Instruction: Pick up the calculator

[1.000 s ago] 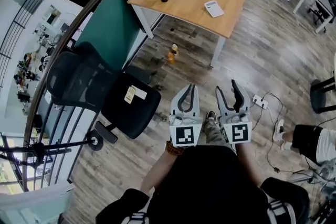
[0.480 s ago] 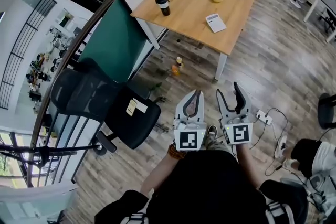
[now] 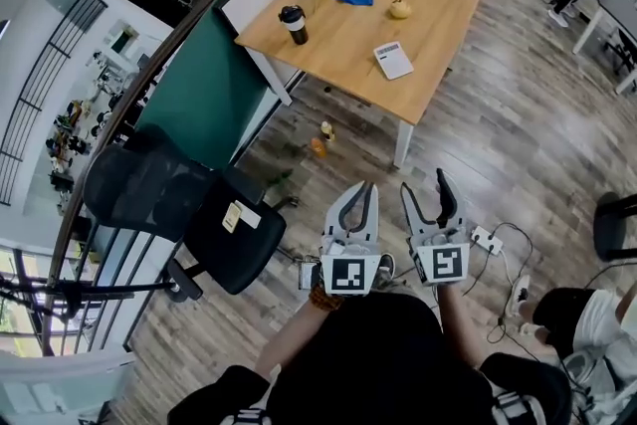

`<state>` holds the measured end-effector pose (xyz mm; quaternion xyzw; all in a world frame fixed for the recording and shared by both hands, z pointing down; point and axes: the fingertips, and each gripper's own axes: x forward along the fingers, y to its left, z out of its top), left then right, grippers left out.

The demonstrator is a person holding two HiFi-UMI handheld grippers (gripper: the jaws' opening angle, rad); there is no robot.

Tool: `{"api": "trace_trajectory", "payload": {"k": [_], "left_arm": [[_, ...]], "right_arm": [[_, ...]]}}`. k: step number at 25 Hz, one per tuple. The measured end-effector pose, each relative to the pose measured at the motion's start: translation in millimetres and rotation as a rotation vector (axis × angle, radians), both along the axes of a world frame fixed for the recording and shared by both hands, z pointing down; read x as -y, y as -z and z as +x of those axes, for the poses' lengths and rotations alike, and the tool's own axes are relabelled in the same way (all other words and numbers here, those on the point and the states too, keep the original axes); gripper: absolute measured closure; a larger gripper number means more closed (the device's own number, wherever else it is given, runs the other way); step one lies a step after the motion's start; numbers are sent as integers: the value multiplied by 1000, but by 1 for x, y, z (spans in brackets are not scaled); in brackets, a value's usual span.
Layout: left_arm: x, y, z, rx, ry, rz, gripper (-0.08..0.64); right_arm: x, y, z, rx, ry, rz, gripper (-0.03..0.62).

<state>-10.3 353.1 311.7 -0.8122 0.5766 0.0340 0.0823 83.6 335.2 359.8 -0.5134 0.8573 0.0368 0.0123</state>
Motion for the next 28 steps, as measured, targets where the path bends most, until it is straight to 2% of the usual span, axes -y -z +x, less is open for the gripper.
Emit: {"api": "trace_trajectory", "payload": {"k": [7, 12, 15, 21, 25, 28], "left_arm": [[29, -28, 26, -1, -67, -109, 518], [67, -39, 35, -43, -131, -130, 518], [97, -38, 37, -36, -170, -136, 518], [152, -20, 20, -79, -209, -94, 518], [196, -15, -3, -91, -214, -84, 518], [225, -11, -21, -79, -221, -82, 518]], "right_arm": [[22, -12, 27, -29, -68, -39, 293], [50, -13, 33, -54, -121, -55, 286], [70, -9, 30, -75, -139, -70, 284], [121, 1, 17, -129, -169, -83, 283], [157, 16, -2, -136, -177, -44, 282], [180, 17, -20, -171, -179, -76, 282]]}}
